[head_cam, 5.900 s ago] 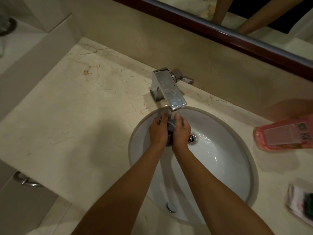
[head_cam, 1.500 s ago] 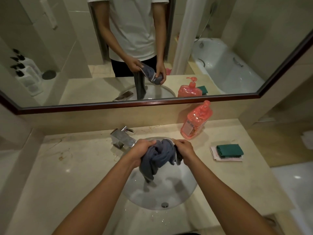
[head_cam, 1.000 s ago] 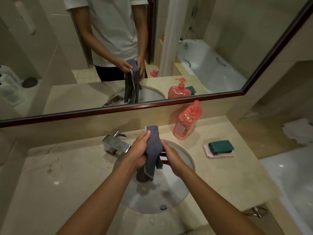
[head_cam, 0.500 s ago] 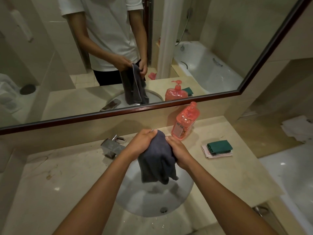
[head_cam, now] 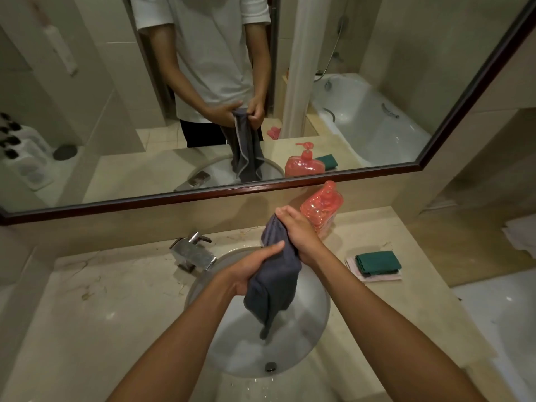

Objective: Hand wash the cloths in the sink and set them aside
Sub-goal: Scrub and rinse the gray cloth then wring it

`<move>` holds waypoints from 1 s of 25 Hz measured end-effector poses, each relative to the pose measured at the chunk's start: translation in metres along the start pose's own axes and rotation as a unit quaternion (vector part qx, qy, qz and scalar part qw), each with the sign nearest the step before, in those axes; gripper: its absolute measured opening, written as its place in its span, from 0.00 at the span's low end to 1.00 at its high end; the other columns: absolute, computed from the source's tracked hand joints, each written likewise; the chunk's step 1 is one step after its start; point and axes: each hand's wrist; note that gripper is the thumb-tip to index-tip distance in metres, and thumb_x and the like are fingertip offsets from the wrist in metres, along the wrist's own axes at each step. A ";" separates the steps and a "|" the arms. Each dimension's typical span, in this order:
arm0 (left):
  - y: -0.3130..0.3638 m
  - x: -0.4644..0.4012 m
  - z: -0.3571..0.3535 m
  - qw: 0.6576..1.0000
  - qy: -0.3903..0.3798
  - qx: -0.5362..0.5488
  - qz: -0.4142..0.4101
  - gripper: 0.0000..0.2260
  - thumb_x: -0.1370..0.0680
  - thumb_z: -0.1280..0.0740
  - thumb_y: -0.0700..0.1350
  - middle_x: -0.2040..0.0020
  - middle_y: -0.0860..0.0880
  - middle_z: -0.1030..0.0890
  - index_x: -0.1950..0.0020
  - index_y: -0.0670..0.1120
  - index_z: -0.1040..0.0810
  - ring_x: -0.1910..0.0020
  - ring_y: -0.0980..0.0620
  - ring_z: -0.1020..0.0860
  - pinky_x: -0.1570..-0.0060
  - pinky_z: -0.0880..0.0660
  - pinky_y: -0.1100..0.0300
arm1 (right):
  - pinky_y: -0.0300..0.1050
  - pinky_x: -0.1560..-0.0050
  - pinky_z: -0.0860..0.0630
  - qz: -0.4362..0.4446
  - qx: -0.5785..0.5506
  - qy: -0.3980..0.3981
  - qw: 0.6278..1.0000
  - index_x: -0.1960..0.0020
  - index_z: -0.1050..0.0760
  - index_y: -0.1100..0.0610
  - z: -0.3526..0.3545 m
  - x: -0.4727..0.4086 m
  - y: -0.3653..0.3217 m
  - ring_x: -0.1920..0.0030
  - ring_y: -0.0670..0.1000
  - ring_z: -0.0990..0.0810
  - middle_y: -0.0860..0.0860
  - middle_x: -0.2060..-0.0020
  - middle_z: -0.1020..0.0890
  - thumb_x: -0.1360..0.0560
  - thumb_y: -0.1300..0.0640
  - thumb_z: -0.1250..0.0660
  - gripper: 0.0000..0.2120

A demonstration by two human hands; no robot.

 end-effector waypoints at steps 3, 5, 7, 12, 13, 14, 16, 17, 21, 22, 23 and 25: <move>0.005 -0.008 -0.005 0.997 0.028 0.007 -0.066 0.19 0.18 0.39 0.51 0.36 0.44 0.18 0.29 0.45 0.26 0.37 0.48 0.20 0.39 0.24 0.58 | 0.39 0.63 0.28 -0.050 -0.011 -0.014 0.999 0.57 0.26 0.54 0.012 -0.009 0.008 0.66 0.46 0.25 0.48 0.67 0.23 0.17 0.54 0.40 0.12; 0.005 -0.016 -0.005 0.994 0.028 0.044 -0.098 0.20 0.16 0.44 0.48 0.31 0.42 0.22 0.27 0.42 0.29 0.32 0.46 0.24 0.33 0.28 0.56 | 0.37 0.66 0.30 -0.087 -0.039 -0.025 0.995 0.56 0.26 0.55 0.023 -0.011 0.017 0.67 0.46 0.27 0.49 0.66 0.23 0.16 0.56 0.41 0.11; 0.002 -0.024 -0.005 0.992 0.012 0.088 -0.089 0.23 0.15 0.45 0.51 0.33 0.36 0.23 0.29 0.36 0.28 0.33 0.43 0.24 0.30 0.30 0.52 | 0.38 0.64 0.29 -0.110 -0.076 -0.012 0.991 0.53 0.24 0.56 0.035 -0.011 0.025 0.66 0.46 0.24 0.51 0.63 0.19 0.16 0.55 0.42 0.11; -0.010 -0.051 -0.003 0.969 0.028 0.227 -0.090 0.31 0.16 0.46 0.60 0.37 0.34 0.21 0.36 0.33 0.21 0.38 0.41 0.20 0.34 0.28 0.49 | 0.39 0.59 0.25 -0.110 -0.082 0.056 0.989 0.47 0.21 0.58 0.065 -0.013 0.034 0.58 0.48 0.20 0.52 0.56 0.16 0.15 0.52 0.43 0.14; -0.012 -0.058 -0.003 0.962 0.038 0.254 -0.095 0.31 0.17 0.46 0.60 0.36 0.34 0.21 0.35 0.34 0.21 0.39 0.41 0.19 0.36 0.27 0.49 | 0.39 0.58 0.24 -0.095 -0.072 0.080 0.990 0.47 0.20 0.58 0.072 -0.015 0.032 0.57 0.49 0.20 0.53 0.56 0.16 0.15 0.53 0.42 0.14; -0.013 -0.065 -0.005 0.953 0.044 0.281 -0.102 0.31 0.17 0.46 0.61 0.36 0.35 0.21 0.34 0.34 0.22 0.39 0.41 0.19 0.38 0.26 0.49 | 0.39 0.57 0.23 -0.078 -0.047 0.109 0.990 0.49 0.20 0.57 0.080 -0.019 0.029 0.56 0.50 0.20 0.52 0.56 0.16 0.16 0.54 0.41 0.13; -0.010 -0.080 -0.011 0.936 0.039 0.329 -0.121 0.31 0.16 0.47 0.60 0.35 0.36 0.20 0.33 0.35 0.23 0.39 0.41 0.19 0.41 0.24 0.48 | 0.43 0.51 0.22 -0.031 0.030 0.167 0.985 0.50 0.19 0.54 0.096 -0.032 0.019 0.51 0.51 0.19 0.51 0.52 0.17 0.18 0.54 0.37 0.09; -0.007 -0.087 -0.015 0.927 0.032 0.350 -0.131 0.31 0.16 0.48 0.60 0.36 0.36 0.20 0.34 0.35 0.23 0.39 0.40 0.18 0.44 0.21 0.49 | 0.45 0.47 0.21 -0.006 0.063 0.188 0.980 0.48 0.19 0.53 0.103 -0.040 0.013 0.48 0.51 0.19 0.50 0.49 0.17 0.19 0.55 0.36 0.07; 0.015 -0.119 -0.031 0.909 0.029 0.387 -0.153 0.32 0.16 0.49 0.61 0.36 0.35 0.20 0.37 0.34 0.22 0.39 0.39 0.19 0.36 0.26 0.45 | 0.50 0.36 0.25 0.048 0.186 0.218 0.957 0.35 0.23 0.54 0.124 -0.083 -0.010 0.37 0.52 0.23 0.52 0.39 0.20 0.18 0.56 0.37 0.13; 0.020 -0.129 -0.035 0.908 0.031 0.390 -0.150 0.32 0.16 0.48 0.61 0.35 0.35 0.21 0.36 0.34 0.23 0.36 0.38 0.20 0.32 0.30 0.45 | 0.50 0.35 0.26 0.044 0.216 0.204 0.954 0.33 0.24 0.55 0.128 -0.094 -0.012 0.35 0.53 0.24 0.53 0.37 0.21 0.18 0.55 0.38 0.15; 0.025 -0.139 -0.039 0.907 0.033 0.393 -0.146 0.32 0.16 0.48 0.62 0.35 0.35 0.21 0.35 0.34 0.24 0.34 0.38 0.22 0.28 0.33 0.45 | 0.49 0.37 0.27 0.036 0.238 0.184 0.953 0.33 0.23 0.57 0.131 -0.104 -0.013 0.35 0.54 0.24 0.54 0.38 0.20 0.17 0.55 0.39 0.15; 0.033 -0.156 -0.048 0.906 0.034 0.398 -0.141 0.33 0.17 0.48 0.62 0.34 0.34 0.22 0.33 0.34 0.25 0.31 0.39 0.25 0.25 0.38 0.46 | 0.45 0.50 0.30 0.026 0.270 0.138 0.953 0.43 0.20 0.58 0.134 -0.119 -0.008 0.42 0.57 0.21 0.54 0.49 0.18 0.16 0.54 0.42 0.13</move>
Point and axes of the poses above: each hand's wrist, its own x-axis away from the middle knuckle, its own z-axis out of the back of the hand, y = z × x
